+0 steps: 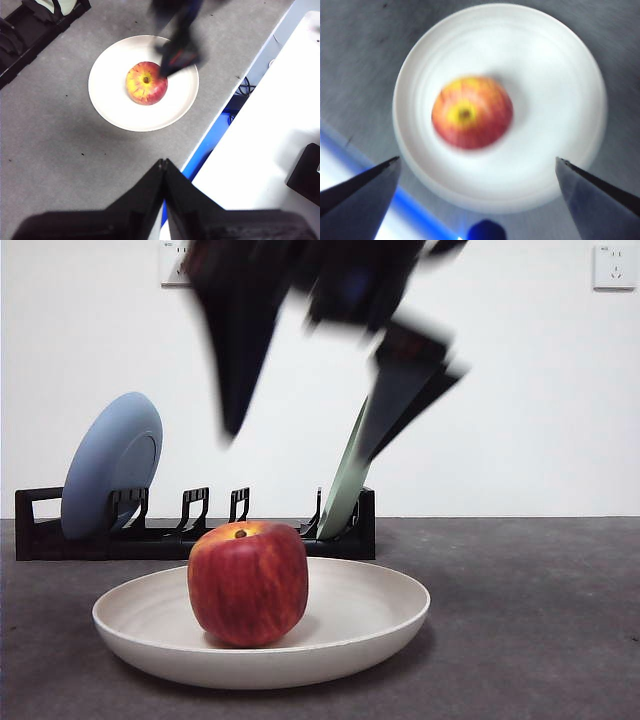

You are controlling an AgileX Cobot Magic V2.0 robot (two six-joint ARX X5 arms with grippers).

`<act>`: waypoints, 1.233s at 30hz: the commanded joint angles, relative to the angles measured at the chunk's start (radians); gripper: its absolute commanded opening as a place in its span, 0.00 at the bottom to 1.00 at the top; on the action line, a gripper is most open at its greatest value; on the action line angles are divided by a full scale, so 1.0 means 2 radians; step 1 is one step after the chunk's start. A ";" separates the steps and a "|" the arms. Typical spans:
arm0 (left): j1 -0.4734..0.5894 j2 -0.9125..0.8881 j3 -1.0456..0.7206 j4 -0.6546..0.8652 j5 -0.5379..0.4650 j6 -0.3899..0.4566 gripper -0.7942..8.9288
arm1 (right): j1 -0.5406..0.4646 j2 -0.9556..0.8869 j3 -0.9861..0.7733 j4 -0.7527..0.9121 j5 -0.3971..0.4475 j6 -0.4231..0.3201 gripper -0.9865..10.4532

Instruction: Take the yellow plate from the plate rack,put the plate on the table,take the apple from the table,put the apple in the plate

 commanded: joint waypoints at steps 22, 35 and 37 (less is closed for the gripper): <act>0.030 0.000 -0.003 0.002 -0.001 -0.005 0.08 | 0.000 -0.285 0.013 -0.138 0.075 -0.010 0.09; 0.411 -0.027 -0.029 0.057 -0.031 0.110 0.08 | 0.000 -0.285 0.013 -0.145 0.079 -0.010 0.09; 0.458 -0.054 -0.081 0.153 -0.009 0.179 0.08 | 0.000 -0.285 0.013 -0.145 0.079 -0.010 0.09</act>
